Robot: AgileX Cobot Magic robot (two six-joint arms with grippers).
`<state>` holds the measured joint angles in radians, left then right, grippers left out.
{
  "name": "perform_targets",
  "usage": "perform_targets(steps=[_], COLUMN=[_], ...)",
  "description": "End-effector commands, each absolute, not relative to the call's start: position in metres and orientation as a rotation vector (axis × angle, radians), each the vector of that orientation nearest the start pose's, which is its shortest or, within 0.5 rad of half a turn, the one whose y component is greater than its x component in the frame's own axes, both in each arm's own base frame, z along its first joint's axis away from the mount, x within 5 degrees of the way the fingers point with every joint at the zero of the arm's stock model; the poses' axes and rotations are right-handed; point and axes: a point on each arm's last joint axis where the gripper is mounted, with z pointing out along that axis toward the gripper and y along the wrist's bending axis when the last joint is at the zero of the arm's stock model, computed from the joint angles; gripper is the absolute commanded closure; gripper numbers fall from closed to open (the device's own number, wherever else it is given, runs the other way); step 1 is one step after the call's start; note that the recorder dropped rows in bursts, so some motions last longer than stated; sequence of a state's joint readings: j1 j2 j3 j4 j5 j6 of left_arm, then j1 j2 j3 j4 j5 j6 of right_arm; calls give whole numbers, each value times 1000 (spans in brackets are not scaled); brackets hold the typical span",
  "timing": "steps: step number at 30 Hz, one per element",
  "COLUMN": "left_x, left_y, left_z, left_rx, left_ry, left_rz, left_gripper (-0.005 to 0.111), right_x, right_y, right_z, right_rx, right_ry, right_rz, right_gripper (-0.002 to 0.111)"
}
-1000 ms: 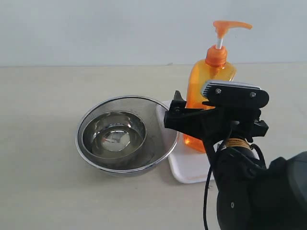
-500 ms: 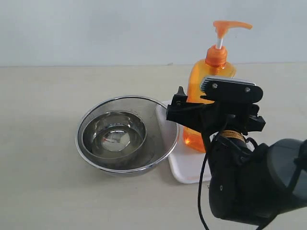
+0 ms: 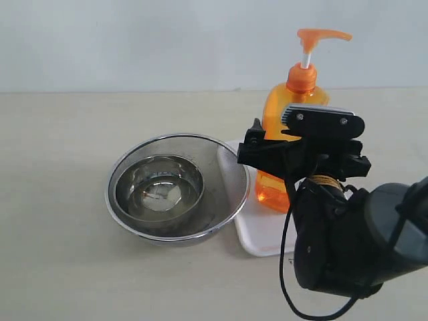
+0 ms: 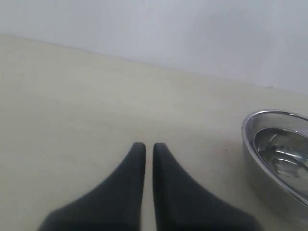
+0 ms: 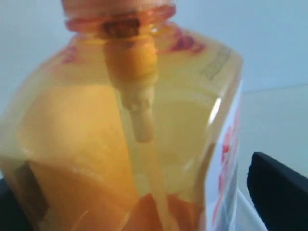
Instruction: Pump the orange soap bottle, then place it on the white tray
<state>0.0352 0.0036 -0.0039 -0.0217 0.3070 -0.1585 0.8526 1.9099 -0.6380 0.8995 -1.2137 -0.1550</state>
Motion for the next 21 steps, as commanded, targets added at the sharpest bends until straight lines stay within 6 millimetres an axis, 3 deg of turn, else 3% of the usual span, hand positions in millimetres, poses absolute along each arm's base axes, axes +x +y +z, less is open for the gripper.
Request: perform_targets(steps=[1, 7, 9, 12, 19, 21], left_x=[54, 54, 54, 54, 54, 54], left_y=[2, 2, 2, 2, 2, 2], left_z=[186, 186, 186, 186, 186, 186], left_rx=[-195, -195, -195, -195, -195, -195], left_ry=[1779, 1779, 1779, 1779, 1779, 1779], left_rz=[-108, -108, -108, -108, -108, -108], left_gripper=[101, 101, 101, 101, 101, 101], right_x=[253, 253, 253, 253, 253, 253], right_y=[187, 187, 187, 187, 188, 188], right_z=[146, 146, 146, 146, 146, 146], right_rx=[83, 81, 79, 79, 77, 75], right_ry=[1658, 1657, 1657, 1657, 1656, 1656], right_rz=[130, 131, 130, 130, 133, 132], right_gripper=[4, 5, 11, 33, 95, 106])
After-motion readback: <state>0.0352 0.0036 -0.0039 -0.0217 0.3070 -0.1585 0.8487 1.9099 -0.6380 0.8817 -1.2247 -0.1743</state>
